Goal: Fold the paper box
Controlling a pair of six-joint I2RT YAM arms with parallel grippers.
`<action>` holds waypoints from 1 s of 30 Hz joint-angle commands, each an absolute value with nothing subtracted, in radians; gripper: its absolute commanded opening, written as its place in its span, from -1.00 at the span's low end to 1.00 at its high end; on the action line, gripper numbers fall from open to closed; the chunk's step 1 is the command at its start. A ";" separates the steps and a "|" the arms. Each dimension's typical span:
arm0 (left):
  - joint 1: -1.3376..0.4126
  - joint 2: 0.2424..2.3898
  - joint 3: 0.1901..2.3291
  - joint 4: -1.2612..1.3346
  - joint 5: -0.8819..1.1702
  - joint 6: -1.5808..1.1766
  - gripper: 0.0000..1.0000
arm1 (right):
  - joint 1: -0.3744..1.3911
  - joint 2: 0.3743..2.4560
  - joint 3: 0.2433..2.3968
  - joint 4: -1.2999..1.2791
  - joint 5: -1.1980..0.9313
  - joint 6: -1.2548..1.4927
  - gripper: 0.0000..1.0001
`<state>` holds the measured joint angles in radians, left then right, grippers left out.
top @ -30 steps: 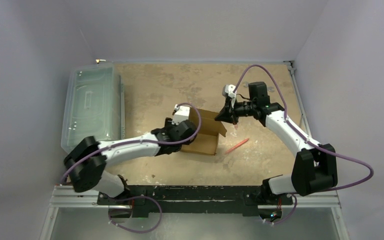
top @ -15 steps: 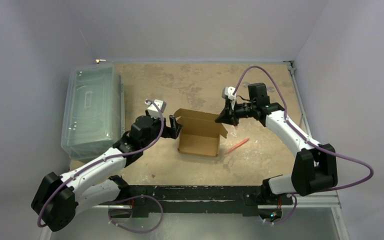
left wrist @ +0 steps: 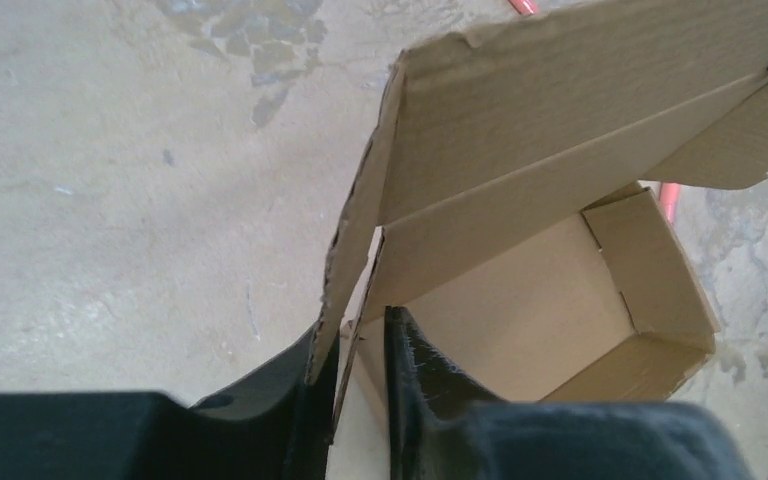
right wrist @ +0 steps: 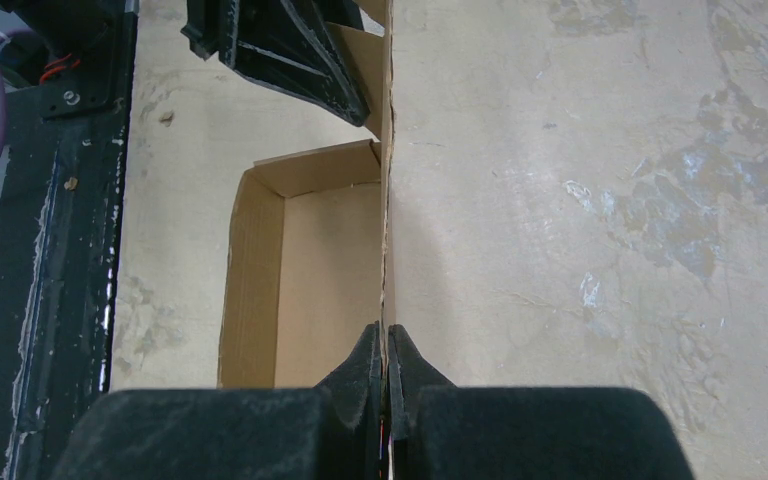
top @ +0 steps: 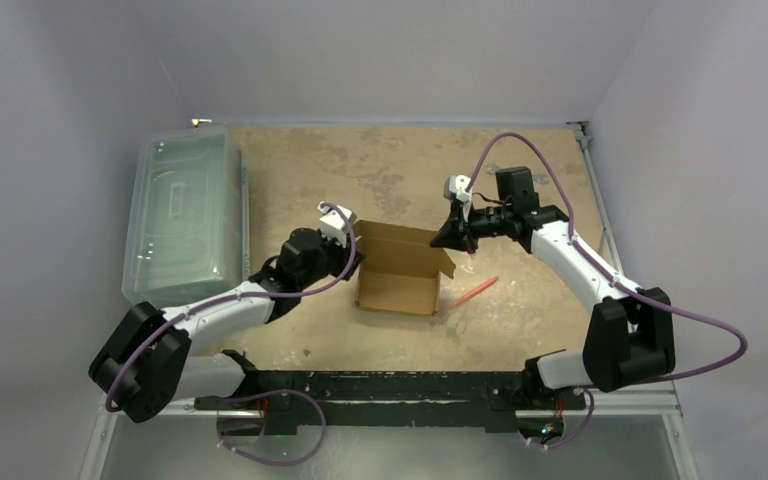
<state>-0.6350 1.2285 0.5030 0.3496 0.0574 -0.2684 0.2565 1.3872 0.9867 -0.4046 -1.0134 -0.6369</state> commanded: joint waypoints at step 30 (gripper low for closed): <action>-0.630 1.012 0.382 0.376 -0.123 -0.287 -1.00 | 0.123 1.498 0.999 -0.210 -0.393 -0.263 0.57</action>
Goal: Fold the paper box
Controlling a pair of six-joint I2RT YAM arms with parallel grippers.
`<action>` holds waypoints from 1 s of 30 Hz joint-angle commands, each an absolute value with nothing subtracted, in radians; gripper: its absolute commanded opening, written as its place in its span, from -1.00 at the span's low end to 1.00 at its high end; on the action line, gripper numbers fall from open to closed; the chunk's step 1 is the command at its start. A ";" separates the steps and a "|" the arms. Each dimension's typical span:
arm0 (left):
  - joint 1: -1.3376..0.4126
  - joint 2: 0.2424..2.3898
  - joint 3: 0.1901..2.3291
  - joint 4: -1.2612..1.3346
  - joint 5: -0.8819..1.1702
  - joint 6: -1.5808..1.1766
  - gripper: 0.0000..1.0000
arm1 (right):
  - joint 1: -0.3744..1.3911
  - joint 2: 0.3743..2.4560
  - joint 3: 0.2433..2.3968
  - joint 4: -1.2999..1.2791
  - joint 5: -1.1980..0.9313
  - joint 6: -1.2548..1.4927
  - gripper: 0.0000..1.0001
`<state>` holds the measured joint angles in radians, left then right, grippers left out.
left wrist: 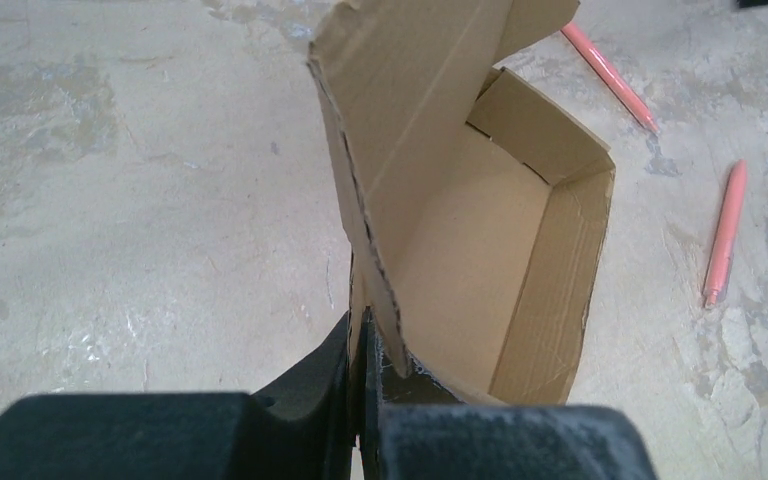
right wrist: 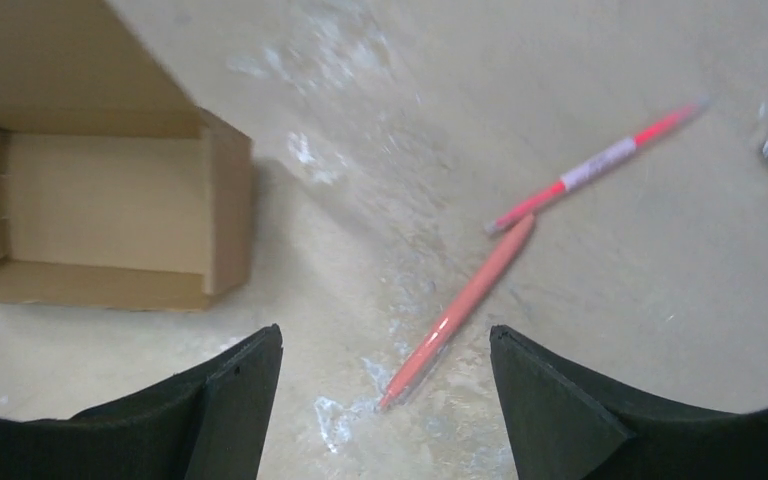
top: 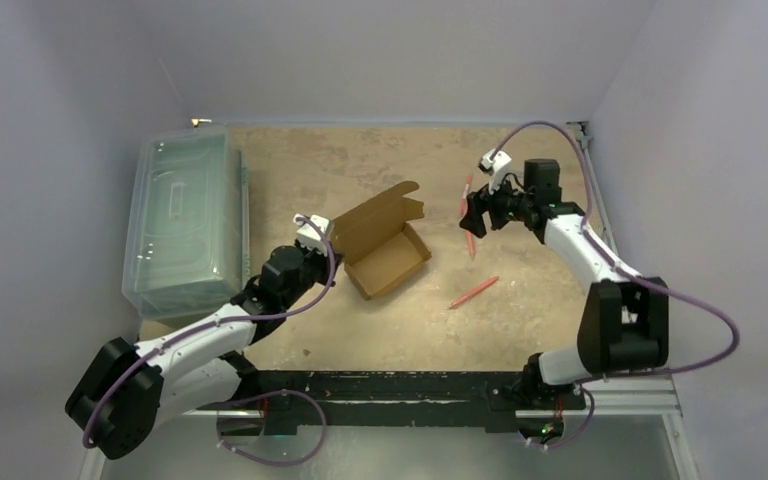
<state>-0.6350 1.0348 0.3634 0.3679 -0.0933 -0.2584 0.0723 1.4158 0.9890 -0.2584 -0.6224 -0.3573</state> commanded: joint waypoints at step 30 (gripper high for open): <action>-0.630 0.968 0.367 0.365 -0.071 -0.331 -1.00 | 0.127 1.684 1.078 -0.263 -0.195 -0.248 -1.00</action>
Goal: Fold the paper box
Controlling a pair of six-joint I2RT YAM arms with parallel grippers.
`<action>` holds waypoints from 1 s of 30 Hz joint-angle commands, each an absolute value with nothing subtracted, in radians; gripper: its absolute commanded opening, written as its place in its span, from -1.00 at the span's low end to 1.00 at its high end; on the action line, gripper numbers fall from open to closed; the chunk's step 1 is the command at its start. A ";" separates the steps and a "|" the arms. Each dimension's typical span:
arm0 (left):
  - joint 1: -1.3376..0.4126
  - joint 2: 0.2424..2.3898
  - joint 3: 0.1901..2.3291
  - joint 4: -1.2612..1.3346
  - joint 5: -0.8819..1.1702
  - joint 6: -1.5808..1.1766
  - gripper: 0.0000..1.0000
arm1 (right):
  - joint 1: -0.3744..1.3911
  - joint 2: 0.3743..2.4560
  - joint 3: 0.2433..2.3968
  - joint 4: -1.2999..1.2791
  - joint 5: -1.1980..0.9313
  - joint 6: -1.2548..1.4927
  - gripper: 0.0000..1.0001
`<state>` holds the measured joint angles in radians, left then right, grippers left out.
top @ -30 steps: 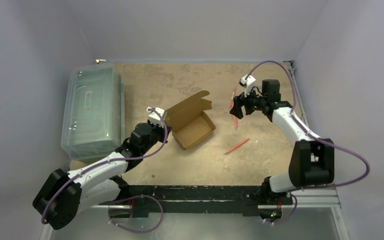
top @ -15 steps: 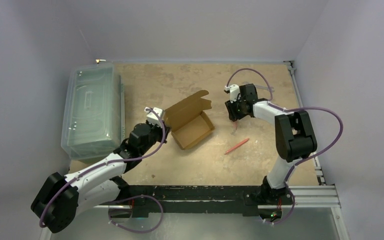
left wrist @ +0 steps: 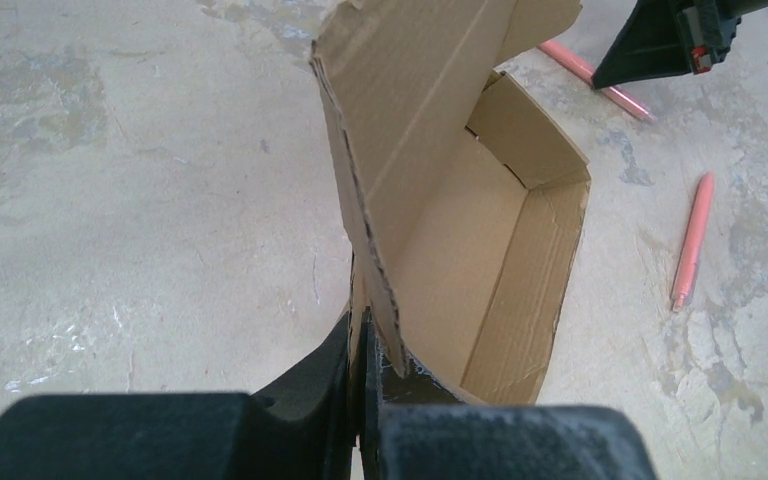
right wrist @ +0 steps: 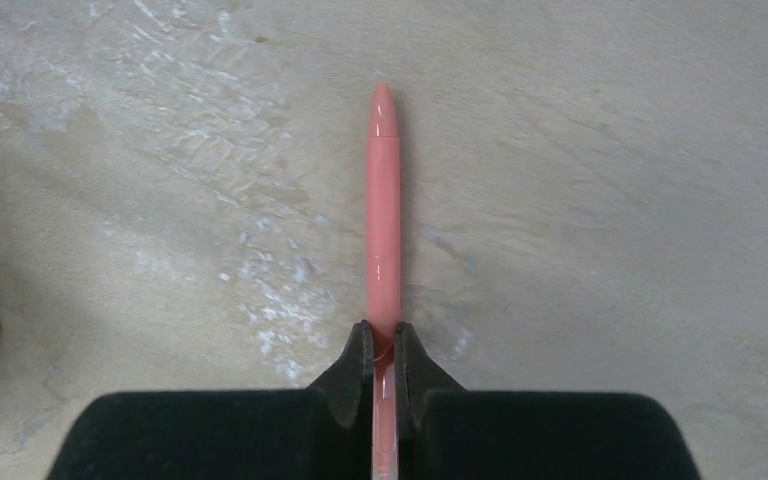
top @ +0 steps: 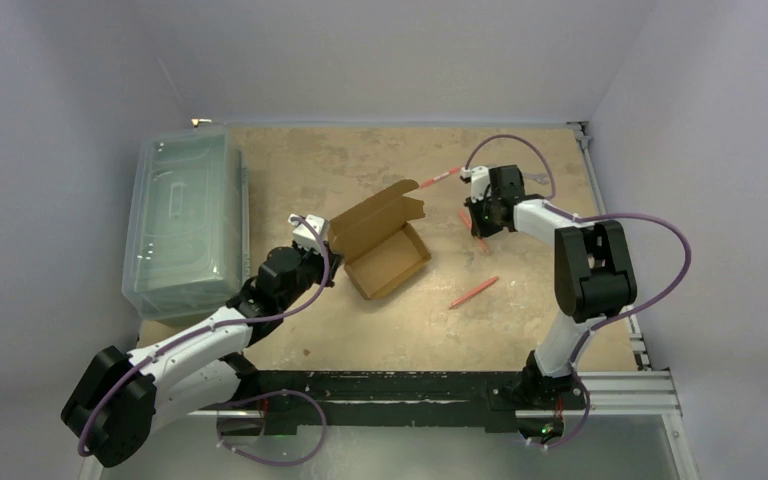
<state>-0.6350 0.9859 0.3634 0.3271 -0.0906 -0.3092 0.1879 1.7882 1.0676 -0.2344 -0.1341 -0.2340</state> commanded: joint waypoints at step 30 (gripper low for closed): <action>-0.629 1.032 0.414 0.297 -0.194 -0.399 -1.00 | 0.614 1.611 1.271 -0.500 -0.372 -1.157 -0.04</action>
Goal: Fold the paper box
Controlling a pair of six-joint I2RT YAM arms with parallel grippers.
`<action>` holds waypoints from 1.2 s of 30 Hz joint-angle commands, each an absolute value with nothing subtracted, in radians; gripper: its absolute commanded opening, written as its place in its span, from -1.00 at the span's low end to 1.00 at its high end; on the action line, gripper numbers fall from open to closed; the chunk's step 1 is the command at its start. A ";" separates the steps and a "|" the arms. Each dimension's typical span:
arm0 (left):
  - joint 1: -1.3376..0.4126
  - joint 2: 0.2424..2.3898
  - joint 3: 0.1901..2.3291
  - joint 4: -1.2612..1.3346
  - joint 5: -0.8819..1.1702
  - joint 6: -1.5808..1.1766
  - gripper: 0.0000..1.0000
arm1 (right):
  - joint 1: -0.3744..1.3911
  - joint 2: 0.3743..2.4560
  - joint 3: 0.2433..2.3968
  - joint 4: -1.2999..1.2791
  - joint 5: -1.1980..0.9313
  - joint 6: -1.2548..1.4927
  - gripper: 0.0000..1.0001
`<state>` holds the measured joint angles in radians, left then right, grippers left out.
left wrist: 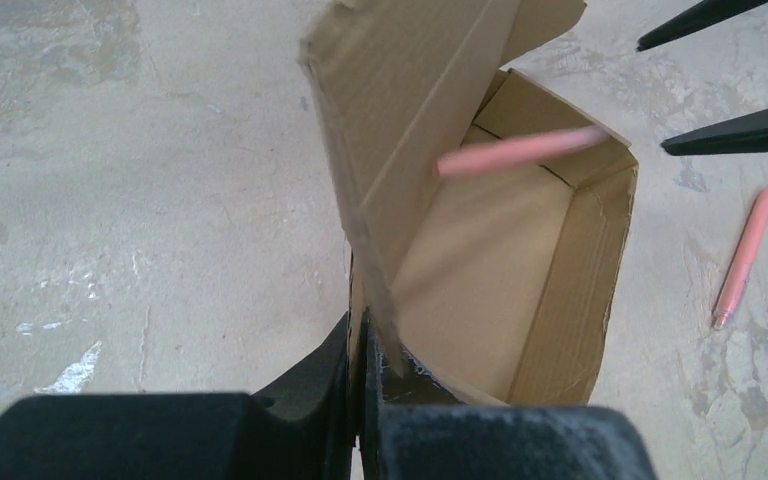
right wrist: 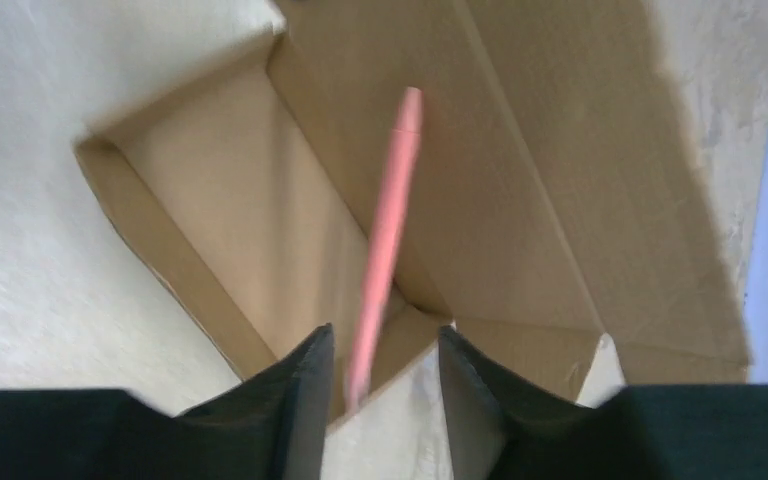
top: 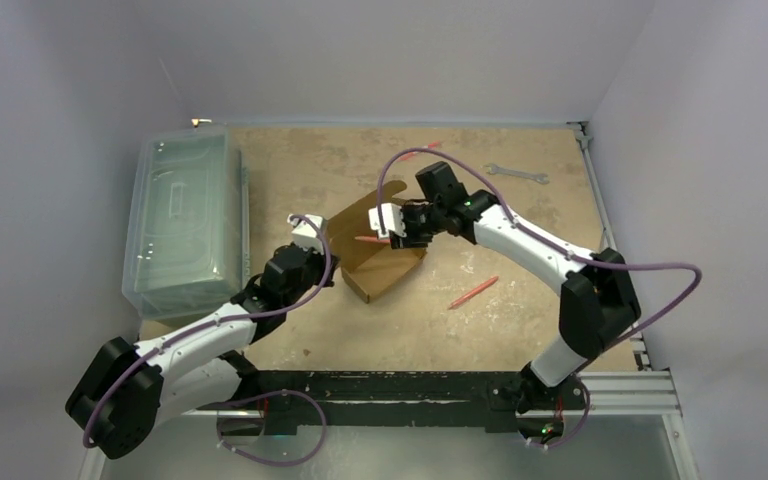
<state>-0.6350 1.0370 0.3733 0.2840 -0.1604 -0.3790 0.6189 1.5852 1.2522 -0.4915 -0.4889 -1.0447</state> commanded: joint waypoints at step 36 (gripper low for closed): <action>-0.628 0.972 0.382 0.247 -0.281 -0.399 -1.00 | 0.405 2.452 2.233 -0.252 0.384 0.392 0.73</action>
